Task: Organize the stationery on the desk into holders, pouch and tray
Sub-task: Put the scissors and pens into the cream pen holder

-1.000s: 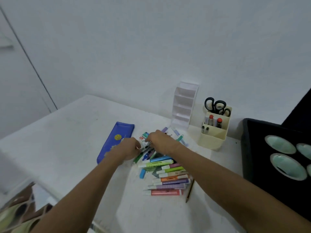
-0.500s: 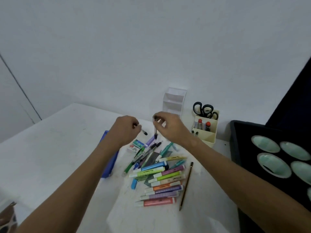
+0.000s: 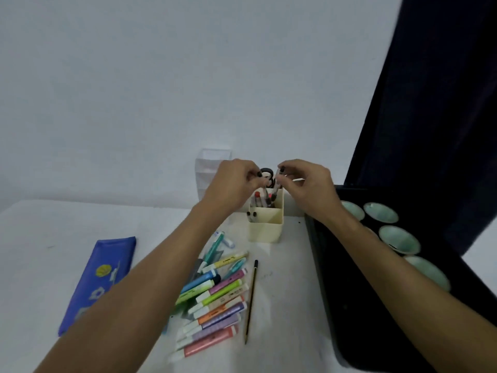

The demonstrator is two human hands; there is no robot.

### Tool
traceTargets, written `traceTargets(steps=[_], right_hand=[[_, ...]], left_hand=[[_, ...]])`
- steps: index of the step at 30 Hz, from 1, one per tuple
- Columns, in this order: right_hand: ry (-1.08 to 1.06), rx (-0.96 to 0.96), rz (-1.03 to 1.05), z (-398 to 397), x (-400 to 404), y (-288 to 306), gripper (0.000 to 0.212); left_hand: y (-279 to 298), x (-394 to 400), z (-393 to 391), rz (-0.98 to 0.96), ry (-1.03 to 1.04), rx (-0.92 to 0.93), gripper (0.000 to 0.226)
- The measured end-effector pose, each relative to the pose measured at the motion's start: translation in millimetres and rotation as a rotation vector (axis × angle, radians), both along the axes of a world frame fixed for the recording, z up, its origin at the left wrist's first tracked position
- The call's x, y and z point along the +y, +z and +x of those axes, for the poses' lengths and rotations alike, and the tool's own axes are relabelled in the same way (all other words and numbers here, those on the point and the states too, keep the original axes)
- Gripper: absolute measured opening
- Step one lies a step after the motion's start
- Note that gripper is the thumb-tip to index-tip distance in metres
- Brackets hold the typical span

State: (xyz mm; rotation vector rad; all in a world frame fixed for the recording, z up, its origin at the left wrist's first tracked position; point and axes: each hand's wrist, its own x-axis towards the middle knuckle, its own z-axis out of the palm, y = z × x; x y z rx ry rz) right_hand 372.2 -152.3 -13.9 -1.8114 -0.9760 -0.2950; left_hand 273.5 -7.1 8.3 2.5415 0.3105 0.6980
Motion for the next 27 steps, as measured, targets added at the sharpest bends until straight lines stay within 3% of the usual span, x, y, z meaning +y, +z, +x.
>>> traceTargets(steps=[5, 11, 27], right_hand=[[-0.022, 0.067, -0.076, 4, 0, -31, 0.018], [-0.001, 0.106, -0.124, -6, 4, -55, 0.018], [0.02, 0.152, -0.354, -9, 16, -79, 0.034]], left_hand=[[-31, -4, 22, 0.082, 0.009, 0.131, 0.026], [-57, 1, 22, 0.065, -0.026, 0.186, 0.021], [-86, 2, 21, 0.265, -0.025, 0.281, 0.027]])
